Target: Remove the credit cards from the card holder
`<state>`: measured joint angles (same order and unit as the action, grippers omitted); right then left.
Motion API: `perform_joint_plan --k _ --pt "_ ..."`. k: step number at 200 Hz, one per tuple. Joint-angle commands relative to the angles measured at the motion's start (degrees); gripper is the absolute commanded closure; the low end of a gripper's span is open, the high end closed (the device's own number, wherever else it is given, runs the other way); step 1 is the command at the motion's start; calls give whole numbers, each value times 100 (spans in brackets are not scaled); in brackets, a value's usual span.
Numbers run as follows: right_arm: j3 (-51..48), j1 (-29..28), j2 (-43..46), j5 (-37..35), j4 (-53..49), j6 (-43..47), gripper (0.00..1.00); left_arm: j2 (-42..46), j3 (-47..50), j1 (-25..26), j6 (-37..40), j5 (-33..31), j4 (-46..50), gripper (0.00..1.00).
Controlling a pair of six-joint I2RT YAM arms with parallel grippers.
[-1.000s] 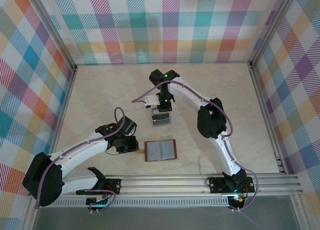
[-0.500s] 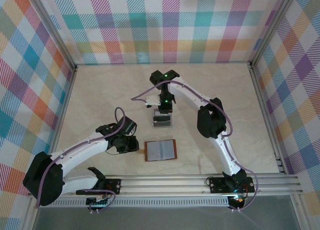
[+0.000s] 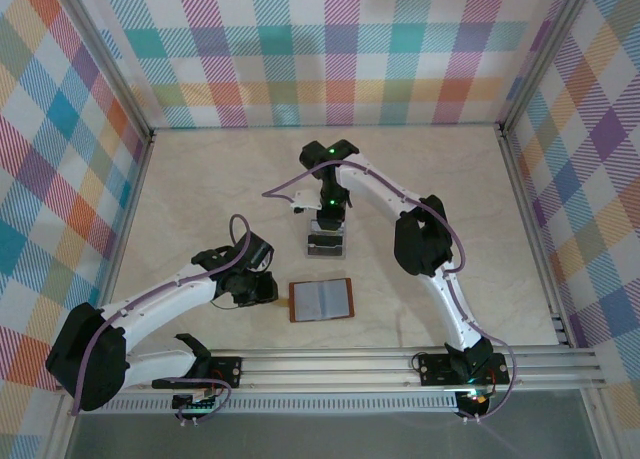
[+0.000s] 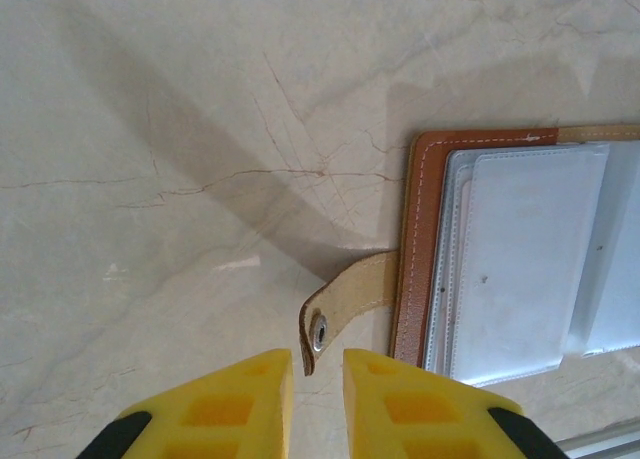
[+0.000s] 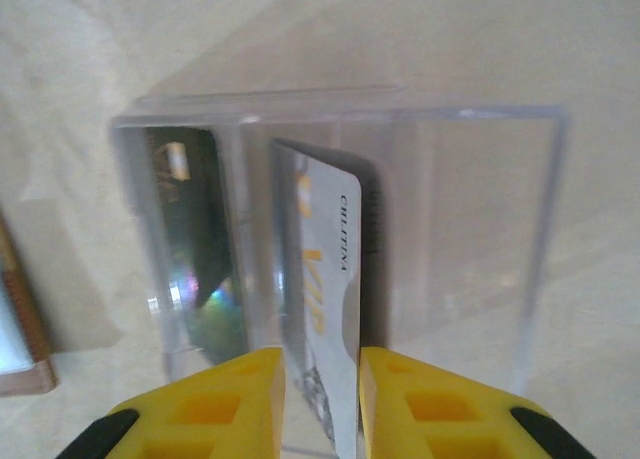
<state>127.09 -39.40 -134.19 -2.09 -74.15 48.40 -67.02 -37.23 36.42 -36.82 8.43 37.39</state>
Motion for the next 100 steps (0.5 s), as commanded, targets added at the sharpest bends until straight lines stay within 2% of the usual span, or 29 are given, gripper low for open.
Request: perform_joint_plan --k 1,100 --pt "-110 -10 319 -364 484 -48 72 -21 114 -76 -33 40 49 79" --pt "-860 -39 479 -536 1342 -57 64 139 59 -74 -101 12 106 78"
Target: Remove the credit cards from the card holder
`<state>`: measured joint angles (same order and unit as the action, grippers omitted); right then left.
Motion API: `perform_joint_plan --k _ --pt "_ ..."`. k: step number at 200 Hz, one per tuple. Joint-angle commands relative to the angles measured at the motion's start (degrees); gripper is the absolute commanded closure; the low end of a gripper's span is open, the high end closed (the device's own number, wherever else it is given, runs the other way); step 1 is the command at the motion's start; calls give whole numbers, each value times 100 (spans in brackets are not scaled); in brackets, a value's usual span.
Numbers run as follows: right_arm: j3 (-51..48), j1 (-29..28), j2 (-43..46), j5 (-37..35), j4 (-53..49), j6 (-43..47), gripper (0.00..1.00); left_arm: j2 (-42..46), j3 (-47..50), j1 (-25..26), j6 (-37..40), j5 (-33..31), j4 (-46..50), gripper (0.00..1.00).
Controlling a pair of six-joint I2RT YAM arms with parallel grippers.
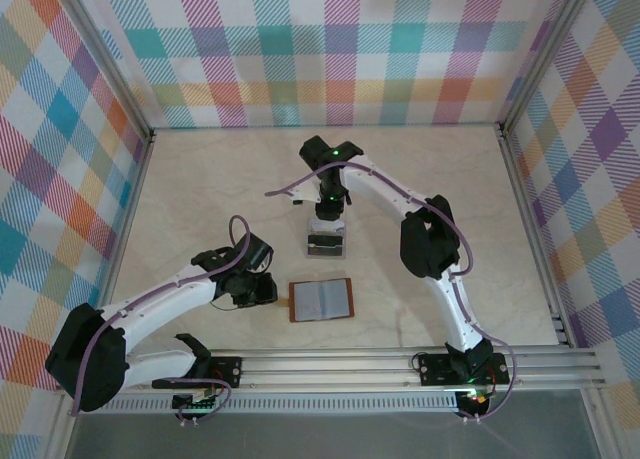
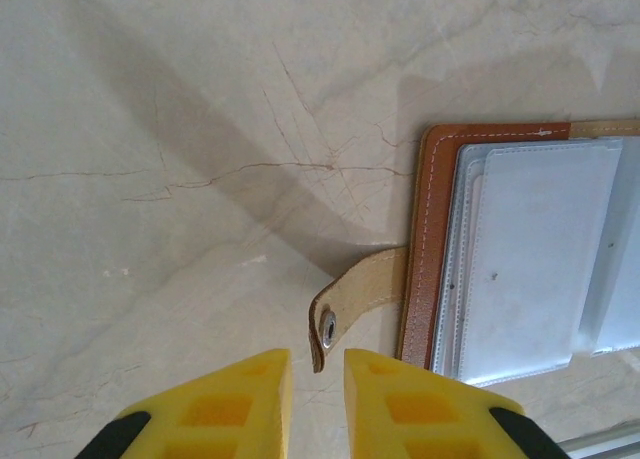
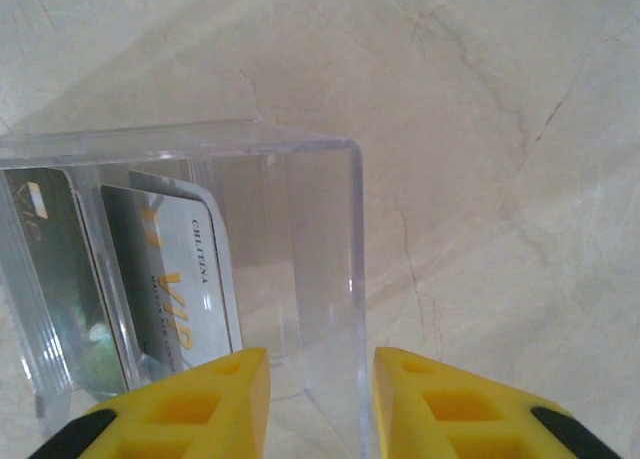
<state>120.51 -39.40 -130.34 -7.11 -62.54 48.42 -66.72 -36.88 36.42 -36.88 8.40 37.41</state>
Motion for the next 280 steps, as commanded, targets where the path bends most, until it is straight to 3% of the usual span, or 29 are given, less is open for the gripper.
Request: perform_joint_plan --k 1,51,126,189,229,280 --pt "-207 -41 91 -39 181 -60 64 112 28 -70 -93 18 106 78" --pt "-234 -138 -22 -73 227 -49 62 401 47 -74 -169 -77 232 78" --pt "-992 -171 1184 -268 997 -615 61 180 -197 -73 -47 148 -29 78" --pt "-2775 -348 2519 -356 2204 -3326 60 -392 -490 -65 19 399 -485 79" --pt "-4059 -508 3340 299 2897 -5522 62 -746 -481 -57 40 645 -746 80" --pt "-4585 -520 3481 1201 2677 -7410 65 -1117 -333 -39 82 880 -1012 84"
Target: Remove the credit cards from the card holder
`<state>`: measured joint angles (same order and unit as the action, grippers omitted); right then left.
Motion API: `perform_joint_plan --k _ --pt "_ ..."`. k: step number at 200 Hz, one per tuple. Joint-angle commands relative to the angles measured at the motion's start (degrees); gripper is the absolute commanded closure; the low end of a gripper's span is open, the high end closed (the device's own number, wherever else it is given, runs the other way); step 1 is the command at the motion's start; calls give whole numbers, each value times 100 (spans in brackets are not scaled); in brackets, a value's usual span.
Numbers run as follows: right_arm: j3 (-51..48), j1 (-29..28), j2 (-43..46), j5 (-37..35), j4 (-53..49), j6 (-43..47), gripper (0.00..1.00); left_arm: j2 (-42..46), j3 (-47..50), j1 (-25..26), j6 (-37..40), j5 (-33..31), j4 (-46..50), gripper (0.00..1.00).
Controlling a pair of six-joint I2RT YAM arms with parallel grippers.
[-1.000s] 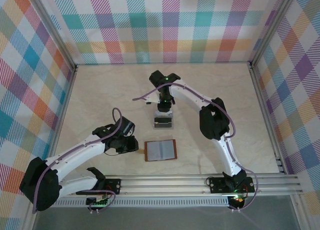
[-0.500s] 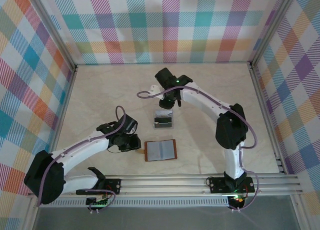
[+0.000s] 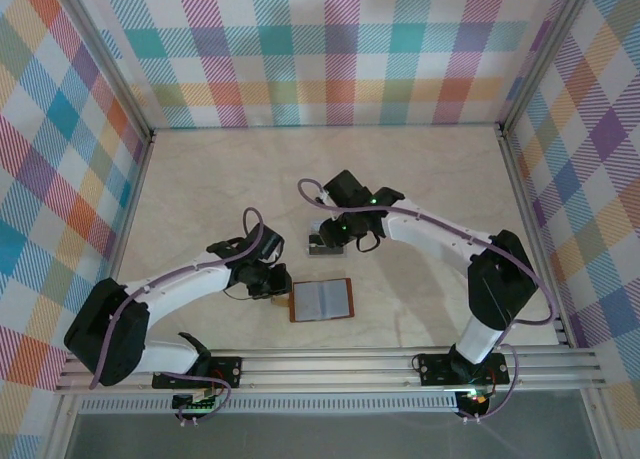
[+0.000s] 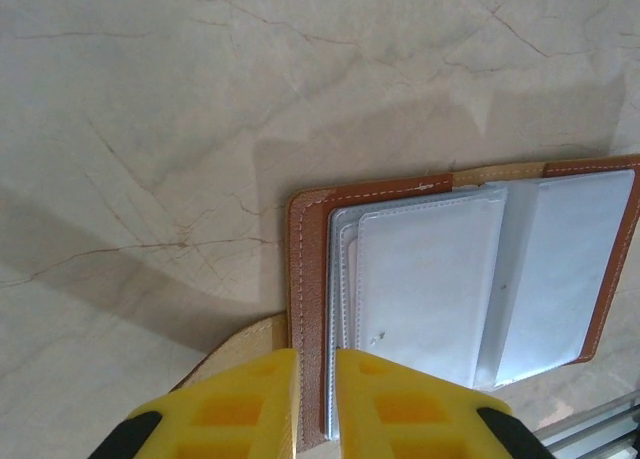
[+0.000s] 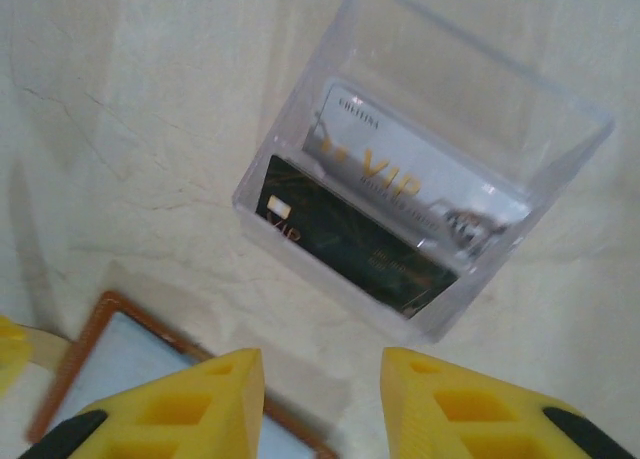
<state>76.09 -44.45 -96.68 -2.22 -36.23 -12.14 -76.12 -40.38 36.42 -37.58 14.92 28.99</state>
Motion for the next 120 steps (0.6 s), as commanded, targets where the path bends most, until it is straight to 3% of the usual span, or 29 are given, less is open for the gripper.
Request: perform_joint_plan --k 1,47,120 --pt "-154 -17 115 739 41 -1375 65 -181 15 -39 153 226 -173 84" --pt "-641 -170 212 1852 435 -2083 66 -349 87 -35 282 103 -36 88" --pt "-865 -508 163 1747 452 -2726 68 -444 363 -34 390 -85 -116 90"
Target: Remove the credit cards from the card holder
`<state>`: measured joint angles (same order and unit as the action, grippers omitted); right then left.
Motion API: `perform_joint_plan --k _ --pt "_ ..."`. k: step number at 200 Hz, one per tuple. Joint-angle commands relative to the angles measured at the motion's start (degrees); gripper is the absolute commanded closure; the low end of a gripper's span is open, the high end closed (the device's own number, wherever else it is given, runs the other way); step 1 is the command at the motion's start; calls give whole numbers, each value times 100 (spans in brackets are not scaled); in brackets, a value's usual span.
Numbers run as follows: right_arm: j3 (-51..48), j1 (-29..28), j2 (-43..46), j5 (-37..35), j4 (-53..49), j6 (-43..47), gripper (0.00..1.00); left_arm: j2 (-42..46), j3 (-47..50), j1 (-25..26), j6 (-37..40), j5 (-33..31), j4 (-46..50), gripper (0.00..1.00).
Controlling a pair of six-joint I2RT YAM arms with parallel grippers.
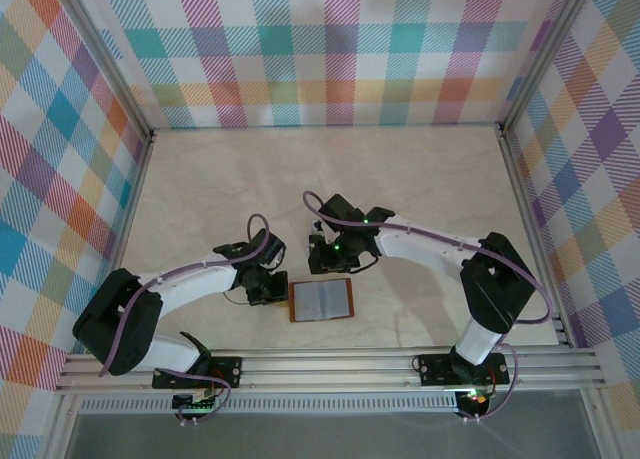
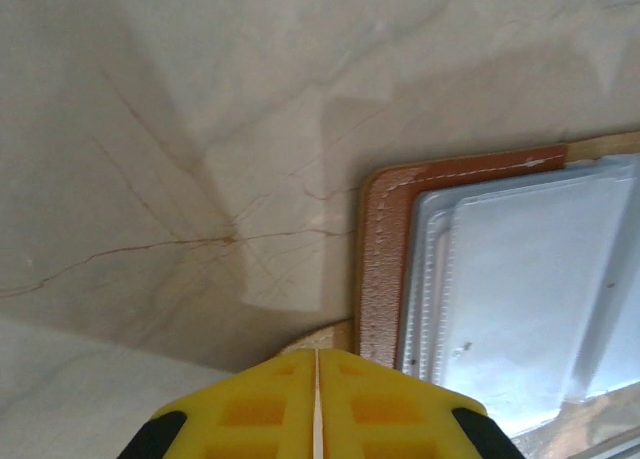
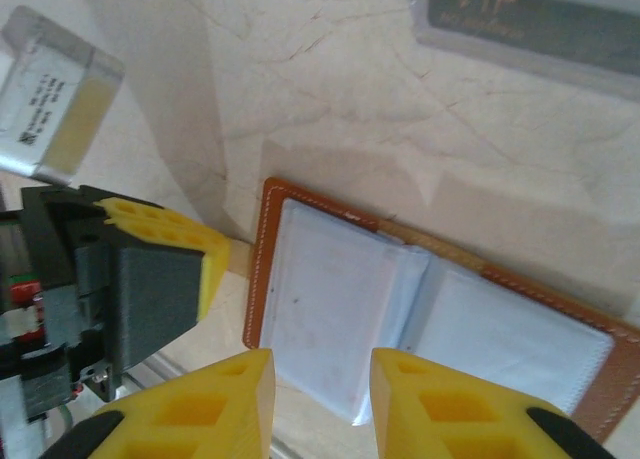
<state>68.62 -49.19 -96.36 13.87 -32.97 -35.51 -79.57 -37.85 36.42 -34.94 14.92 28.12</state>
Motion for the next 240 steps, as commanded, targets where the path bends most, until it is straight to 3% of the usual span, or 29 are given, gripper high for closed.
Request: perform_joint_plan --k 1,49,96,145,184,240 --pt "-119 -40 128 145 134 -397 68 -100 115 -32 127 -90 -27 90" --pt "-243 -276 -136 356 412 -830 69 -173 233 -30 171 -157 -66 90" --pt "-271 -578 -564 604 1014 -1343 81 -226 329 -30 219 -162 -103 90" --pt "-22 -758 -1136 751 1173 -1529 83 -193 417 -30 172 -68 -169 90" --pt "121 -792 -1410 538 823 -1547 82 -112 471 -35 136 -77 -175 90" --pt "392 -871 -1461 -270 -315 -1371 71 -75 515 -30 147 -97 -123 89"
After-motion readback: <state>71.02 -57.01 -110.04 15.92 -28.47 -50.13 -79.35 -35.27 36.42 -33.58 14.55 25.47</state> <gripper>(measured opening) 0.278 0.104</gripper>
